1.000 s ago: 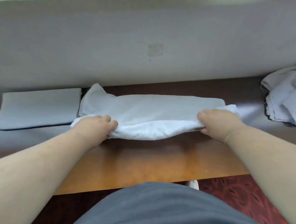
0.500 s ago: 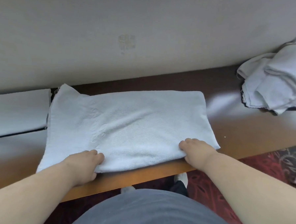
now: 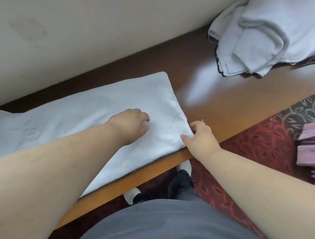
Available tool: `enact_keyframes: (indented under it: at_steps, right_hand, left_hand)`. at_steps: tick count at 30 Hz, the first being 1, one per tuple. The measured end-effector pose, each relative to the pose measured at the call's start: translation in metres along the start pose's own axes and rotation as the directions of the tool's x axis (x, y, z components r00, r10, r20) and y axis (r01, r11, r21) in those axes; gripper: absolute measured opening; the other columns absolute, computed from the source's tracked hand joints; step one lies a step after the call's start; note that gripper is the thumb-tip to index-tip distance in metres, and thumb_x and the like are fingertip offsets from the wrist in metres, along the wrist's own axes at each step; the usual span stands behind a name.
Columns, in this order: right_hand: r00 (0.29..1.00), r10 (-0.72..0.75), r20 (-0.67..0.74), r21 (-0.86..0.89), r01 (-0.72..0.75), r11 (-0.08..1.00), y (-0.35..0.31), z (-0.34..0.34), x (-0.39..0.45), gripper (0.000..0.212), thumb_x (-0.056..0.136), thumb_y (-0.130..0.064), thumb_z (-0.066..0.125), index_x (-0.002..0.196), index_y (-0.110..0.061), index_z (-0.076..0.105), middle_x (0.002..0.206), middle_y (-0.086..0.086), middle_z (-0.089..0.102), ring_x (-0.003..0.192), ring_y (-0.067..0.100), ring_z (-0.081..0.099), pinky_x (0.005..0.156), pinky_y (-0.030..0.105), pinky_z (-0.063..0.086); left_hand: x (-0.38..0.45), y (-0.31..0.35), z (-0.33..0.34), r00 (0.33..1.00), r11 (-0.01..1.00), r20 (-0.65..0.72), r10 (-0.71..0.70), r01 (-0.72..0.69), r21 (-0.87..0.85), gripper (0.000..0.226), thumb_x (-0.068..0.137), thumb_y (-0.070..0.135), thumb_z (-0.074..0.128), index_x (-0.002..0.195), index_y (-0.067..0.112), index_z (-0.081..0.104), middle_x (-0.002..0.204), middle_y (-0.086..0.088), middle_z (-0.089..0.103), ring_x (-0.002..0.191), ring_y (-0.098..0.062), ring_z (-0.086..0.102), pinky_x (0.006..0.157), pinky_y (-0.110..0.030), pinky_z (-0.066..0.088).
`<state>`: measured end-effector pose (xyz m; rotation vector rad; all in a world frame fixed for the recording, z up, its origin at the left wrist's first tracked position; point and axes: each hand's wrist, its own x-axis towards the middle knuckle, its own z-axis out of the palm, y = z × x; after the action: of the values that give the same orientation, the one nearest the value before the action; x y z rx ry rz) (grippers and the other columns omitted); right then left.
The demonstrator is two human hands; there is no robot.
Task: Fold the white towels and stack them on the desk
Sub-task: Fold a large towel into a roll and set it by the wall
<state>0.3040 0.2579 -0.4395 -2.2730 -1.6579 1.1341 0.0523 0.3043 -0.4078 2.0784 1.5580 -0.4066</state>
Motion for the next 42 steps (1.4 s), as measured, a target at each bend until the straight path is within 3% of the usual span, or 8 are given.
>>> enact_keyframes:
  at_steps: [5,8,10,14,23,31,36,42]
  right_hand:
    - [0.979,0.145,0.147,0.16,-0.168,0.973,0.005,-0.004,0.026,0.053,0.084,-0.045,0.068,0.127,-0.022,0.049,0.094,-0.008,0.062,0.074,0.002,0.053,0.055,0.022,0.037]
    - [0.959,0.135,0.251,0.073,-0.158,0.985,0.003,-0.011,0.038,0.029,0.085,-0.043,0.064,0.094,-0.015,0.062,0.075,-0.002,0.06,0.061,0.015,0.053,0.057,0.025,0.04]
    - [0.93,0.153,0.335,0.04,-0.176,0.984,-0.002,-0.014,0.04,0.04,0.087,-0.044,0.061,0.094,-0.004,0.064,0.071,0.005,0.059,0.06,0.022,0.054,0.057,0.027,0.043]
    - [0.908,0.105,0.406,-0.004,-0.113,0.994,-0.005,-0.02,0.039,0.03,0.087,-0.045,0.06,0.09,-0.015,0.06,0.071,0.0,0.059,0.057,0.018,0.056,0.049,0.025,0.042]
    - [0.907,0.006,0.421,-0.118,0.049,0.992,0.0,-0.048,0.056,0.019,0.085,-0.042,0.064,0.088,-0.027,0.053,0.077,-0.001,0.065,0.06,0.015,0.062,0.049,0.026,0.047]
    - [0.867,0.046,0.497,-0.373,0.166,0.913,0.002,-0.044,0.062,0.022,0.08,-0.042,0.065,0.085,-0.026,0.051,0.079,-0.006,0.062,0.063,0.011,0.059,0.047,0.026,0.038]
    - [0.941,-0.08,0.328,0.001,0.084,0.996,-0.033,-0.042,0.093,0.042,0.076,-0.051,0.071,0.104,-0.028,0.051,0.095,-0.01,0.063,0.078,0.008,0.061,0.058,0.026,0.044]
    - [0.969,-0.161,0.185,0.172,0.13,0.976,-0.107,-0.038,0.153,0.077,0.082,-0.069,0.055,0.139,-0.018,0.049,0.117,-0.007,0.057,0.101,0.016,0.054,0.08,0.029,0.039]
  left_hand:
    - [0.094,0.032,-0.038,0.957,0.984,-0.233,-0.173,0.179,0.004,0.059,0.088,0.011,0.052,0.144,0.025,0.037,0.145,-0.007,0.038,0.13,-0.03,0.037,0.103,-0.044,0.037]
    - [0.128,0.022,-0.057,0.921,0.944,-0.216,-0.324,0.331,-0.006,0.078,0.084,0.026,0.057,0.153,0.022,0.019,0.154,-0.009,0.028,0.137,-0.033,0.031,0.109,-0.045,0.031]
    - [0.137,0.016,-0.065,0.919,0.925,-0.101,-0.381,0.378,-0.043,0.067,0.081,0.036,0.057,0.142,0.019,0.038,0.138,-0.01,0.048,0.12,-0.033,0.05,0.095,-0.045,0.045]
    - [0.134,0.009,-0.077,0.967,0.967,0.012,-0.253,0.253,0.015,0.027,0.081,0.043,0.056,0.094,0.02,0.059,0.088,-0.003,0.062,0.074,-0.022,0.058,0.061,-0.033,0.044]
    - [0.09,0.003,-0.087,0.905,0.962,-0.361,-0.223,0.144,-0.233,0.034,0.074,0.047,0.064,0.088,0.031,0.038,0.075,0.006,0.056,0.062,-0.017,0.056,0.05,-0.034,0.043]
    - [0.097,0.015,-0.024,0.877,0.972,-0.425,-0.224,0.234,-0.029,0.067,0.08,0.06,0.065,0.133,0.027,0.041,0.13,-0.007,0.045,0.117,-0.029,0.043,0.102,-0.04,0.033]
    - [0.084,0.021,0.008,0.886,0.953,-0.415,-0.208,0.279,0.119,0.091,0.088,0.067,0.041,0.152,0.029,-0.011,0.162,-0.007,-0.009,0.148,-0.033,-0.011,0.115,-0.051,-0.015]
    - [0.074,0.022,0.023,0.865,0.938,-0.407,-0.294,0.343,0.05,0.089,0.092,0.062,0.037,0.151,0.025,-0.018,0.161,-0.006,-0.019,0.147,-0.03,-0.022,0.116,-0.051,-0.014]
